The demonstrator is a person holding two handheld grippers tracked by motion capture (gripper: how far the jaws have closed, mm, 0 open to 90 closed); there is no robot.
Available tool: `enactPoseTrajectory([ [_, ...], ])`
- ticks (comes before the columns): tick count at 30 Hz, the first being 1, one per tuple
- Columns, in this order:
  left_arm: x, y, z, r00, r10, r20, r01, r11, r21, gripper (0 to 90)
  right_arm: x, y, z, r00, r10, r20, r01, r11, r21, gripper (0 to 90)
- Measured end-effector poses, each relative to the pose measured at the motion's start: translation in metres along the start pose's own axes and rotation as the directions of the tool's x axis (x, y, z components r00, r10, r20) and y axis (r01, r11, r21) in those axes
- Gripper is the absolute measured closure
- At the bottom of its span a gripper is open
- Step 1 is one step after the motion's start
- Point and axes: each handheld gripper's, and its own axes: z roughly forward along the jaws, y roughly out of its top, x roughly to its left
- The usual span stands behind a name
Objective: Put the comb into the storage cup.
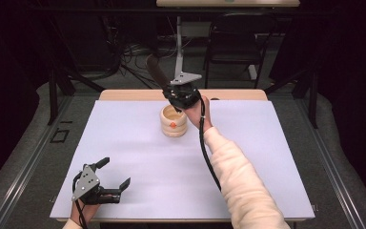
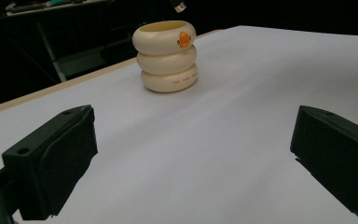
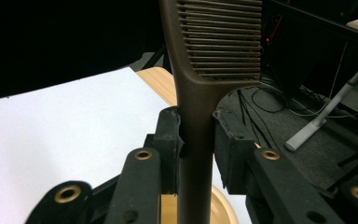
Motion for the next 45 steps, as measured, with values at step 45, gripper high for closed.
enactPoseTrajectory([
  [45, 0.000, 0.000, -0.001, 1.0000, -0.002, -0.002, 0.002, 1.0000, -0.005, 0.2, 0.007, -0.026, 0.021, 0.9994, 0.017, -0.030, -0.015, 0.998, 0.054, 72.1],
])
